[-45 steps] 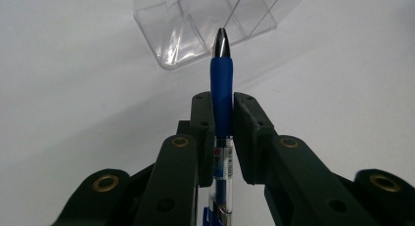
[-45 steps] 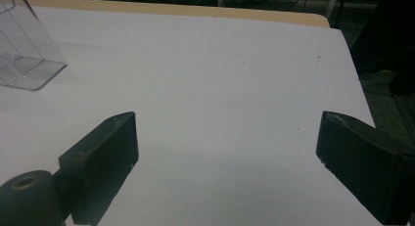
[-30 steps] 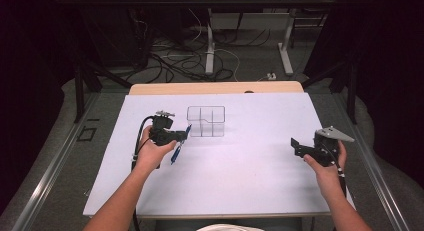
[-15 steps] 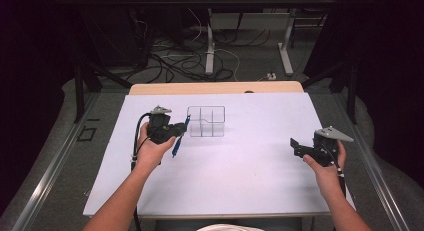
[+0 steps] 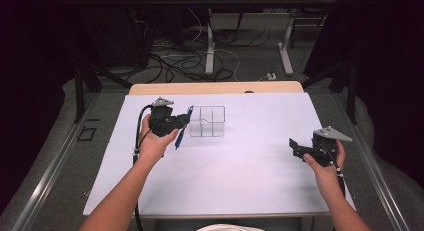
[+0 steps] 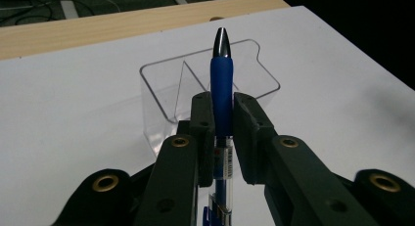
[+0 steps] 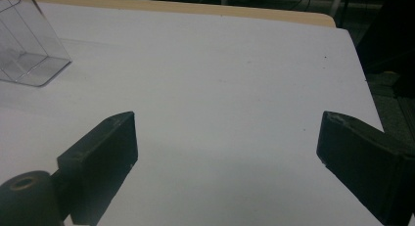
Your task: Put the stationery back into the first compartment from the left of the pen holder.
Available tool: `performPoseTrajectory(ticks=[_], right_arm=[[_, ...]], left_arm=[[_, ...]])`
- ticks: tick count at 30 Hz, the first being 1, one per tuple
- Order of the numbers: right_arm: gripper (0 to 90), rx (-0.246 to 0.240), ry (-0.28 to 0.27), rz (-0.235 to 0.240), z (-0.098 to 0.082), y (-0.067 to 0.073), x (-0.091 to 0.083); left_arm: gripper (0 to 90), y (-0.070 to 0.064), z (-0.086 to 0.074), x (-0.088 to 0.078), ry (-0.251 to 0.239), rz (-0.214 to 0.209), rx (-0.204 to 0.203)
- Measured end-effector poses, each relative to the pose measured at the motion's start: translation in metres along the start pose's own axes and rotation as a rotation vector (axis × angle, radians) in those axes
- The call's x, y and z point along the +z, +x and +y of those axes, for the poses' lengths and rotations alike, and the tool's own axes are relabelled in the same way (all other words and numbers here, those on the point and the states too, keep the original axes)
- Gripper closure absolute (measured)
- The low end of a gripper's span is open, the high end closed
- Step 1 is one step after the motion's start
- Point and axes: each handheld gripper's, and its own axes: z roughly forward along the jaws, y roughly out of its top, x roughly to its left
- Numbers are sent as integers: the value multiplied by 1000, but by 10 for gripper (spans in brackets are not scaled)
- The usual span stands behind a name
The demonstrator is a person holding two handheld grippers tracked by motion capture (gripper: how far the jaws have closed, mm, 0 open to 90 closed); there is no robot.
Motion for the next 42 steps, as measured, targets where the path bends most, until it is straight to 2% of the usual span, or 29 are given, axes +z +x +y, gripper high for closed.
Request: performPoseTrajectory(ticks=[8, 10, 12, 19, 24, 26, 28, 29, 37, 39, 42], right_arm=[[55, 8, -12, 12, 0, 3, 1], [51, -7, -4, 23, 1, 2, 1], [44, 5, -1, 29, 1, 4, 1], [0, -20, -1, 41, 2, 5, 2], [0, -16, 13, 46, 2, 6, 2], [0, -30, 16, 40, 2, 6, 3], [0, -19, 7, 38, 1, 7, 4], [0, -35, 14, 44, 1, 6, 4], [0, -33, 17, 27, 1, 8, 6], [0, -46, 25, 27, 1, 7, 5], [0, -25, 16, 18, 2, 7, 6]], left_arm=[[797, 0, 24, 3, -32, -1, -9], [797, 0, 30, 4, -38, 3, -7], [797, -1, 36, 5, -47, 10, -4], [797, 0, 52, 11, -80, 22, -1], [797, 3, 58, 15, -110, 31, -2], [797, 4, 60, 16, -118, 37, -3], [797, 6, 60, 19, -130, 40, -6], [797, 7, 60, 20, -138, 41, -6], [797, 11, 62, 28, -185, 56, -21], [797, 11, 62, 31, -196, 64, -18], [797, 11, 62, 35, -211, 85, -8]])
